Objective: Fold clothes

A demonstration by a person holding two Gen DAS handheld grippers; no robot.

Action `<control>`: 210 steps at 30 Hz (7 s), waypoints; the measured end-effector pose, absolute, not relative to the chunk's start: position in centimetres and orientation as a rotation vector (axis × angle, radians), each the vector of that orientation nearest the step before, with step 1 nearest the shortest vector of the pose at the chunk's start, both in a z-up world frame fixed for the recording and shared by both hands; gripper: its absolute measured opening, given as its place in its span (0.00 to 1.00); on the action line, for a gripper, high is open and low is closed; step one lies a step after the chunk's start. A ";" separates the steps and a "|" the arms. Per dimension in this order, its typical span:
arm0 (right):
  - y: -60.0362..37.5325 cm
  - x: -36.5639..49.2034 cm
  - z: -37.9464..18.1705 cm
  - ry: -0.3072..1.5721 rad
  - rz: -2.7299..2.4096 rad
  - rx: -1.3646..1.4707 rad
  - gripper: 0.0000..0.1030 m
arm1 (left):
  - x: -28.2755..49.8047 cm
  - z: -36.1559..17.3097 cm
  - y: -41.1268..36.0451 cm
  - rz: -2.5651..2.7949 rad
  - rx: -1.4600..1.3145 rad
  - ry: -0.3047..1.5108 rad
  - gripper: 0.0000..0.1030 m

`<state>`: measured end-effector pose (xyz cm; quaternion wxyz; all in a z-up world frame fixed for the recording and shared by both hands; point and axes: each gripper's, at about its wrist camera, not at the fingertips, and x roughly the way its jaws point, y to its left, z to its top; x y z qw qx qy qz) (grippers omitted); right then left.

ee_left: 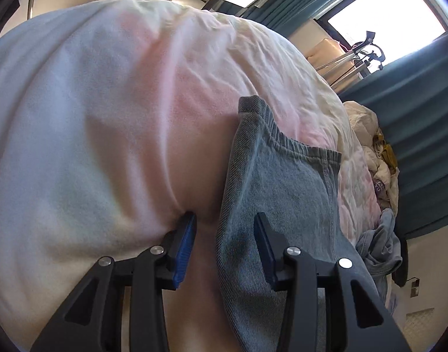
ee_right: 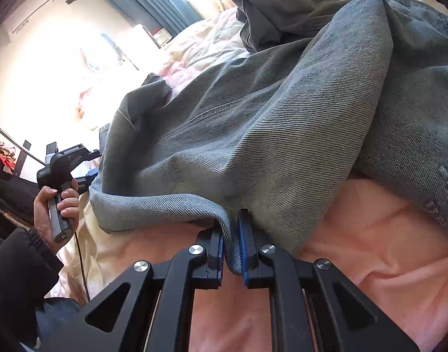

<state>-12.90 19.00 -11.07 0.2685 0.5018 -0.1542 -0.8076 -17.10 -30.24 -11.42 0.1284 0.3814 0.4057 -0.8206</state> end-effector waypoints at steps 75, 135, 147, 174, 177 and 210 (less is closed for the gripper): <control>40.6 -6.9 -12.0 -1.746 -2.298 1.363 0.75 | -4.4 -0.7 -7.4 -3.058 0.990 0.475 0.54; 61.8 0.8 -10.7 -1.971 -2.306 1.038 0.68 | -7.6 -3.6 -9.9 -2.929 1.091 0.554 0.54; 61.7 -2.8 -10.5 -2.043 -2.401 1.197 0.37 | -7.6 -3.6 -9.6 -2.910 1.089 0.467 0.54; 61.3 -1.3 -9.3 -1.362 -2.836 1.280 0.25 | -8.2 -5.6 -23.0 -2.546 1.028 1.295 0.54; 61.3 -0.2 -7.4 -1.215 -2.869 1.329 0.34 | -8.2 -6.9 -25.9 -2.433 0.983 1.468 0.54; 6.6 -8.5 -6.7 0.176 -2.080 1.031 0.41 | -15.0 -12.2 -34.2 -2.293 0.857 1.506 0.43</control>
